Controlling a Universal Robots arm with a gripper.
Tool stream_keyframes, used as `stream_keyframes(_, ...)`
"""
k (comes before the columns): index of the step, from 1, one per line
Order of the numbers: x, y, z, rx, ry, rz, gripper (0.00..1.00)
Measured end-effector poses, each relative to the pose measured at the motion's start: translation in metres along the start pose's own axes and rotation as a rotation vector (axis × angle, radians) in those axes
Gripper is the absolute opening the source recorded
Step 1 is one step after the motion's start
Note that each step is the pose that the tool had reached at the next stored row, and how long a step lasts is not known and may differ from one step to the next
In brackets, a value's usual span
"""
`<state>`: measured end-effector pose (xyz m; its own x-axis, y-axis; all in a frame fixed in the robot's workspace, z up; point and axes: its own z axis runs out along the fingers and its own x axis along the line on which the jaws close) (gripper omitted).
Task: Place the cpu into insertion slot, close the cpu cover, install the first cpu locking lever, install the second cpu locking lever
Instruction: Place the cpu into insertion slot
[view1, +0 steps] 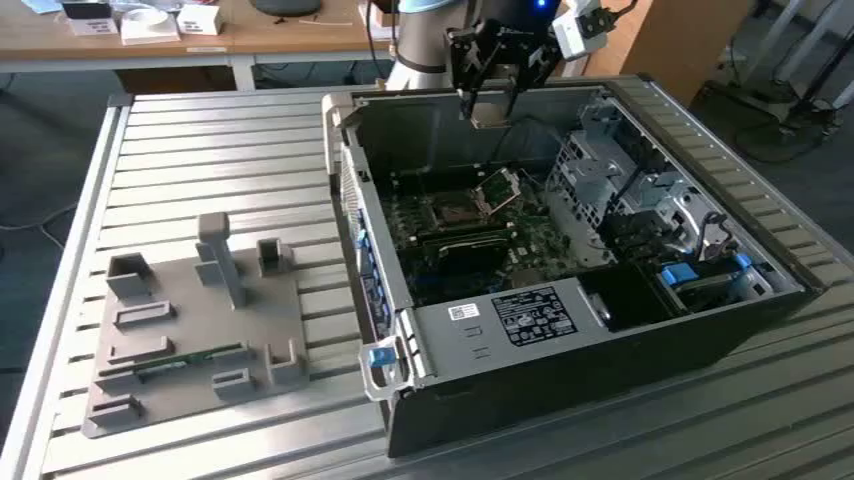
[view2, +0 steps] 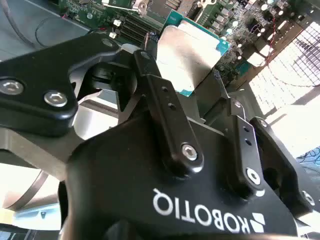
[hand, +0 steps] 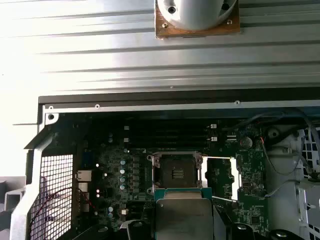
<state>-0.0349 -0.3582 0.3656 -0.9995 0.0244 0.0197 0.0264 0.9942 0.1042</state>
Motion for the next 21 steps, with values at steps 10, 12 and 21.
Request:
stream_keyframes(10,0.0000,-0.0001,0.0011,-0.0002,0.0001,0.000,0.54)
stream_keyframes(12,0.0000,-0.0001,0.0013,-0.0003,0.0000,0.000,0.54)
stream_keyframes(21,-0.0001,-0.0004,0.0034,-0.0003,0.0000,0.000,0.54)
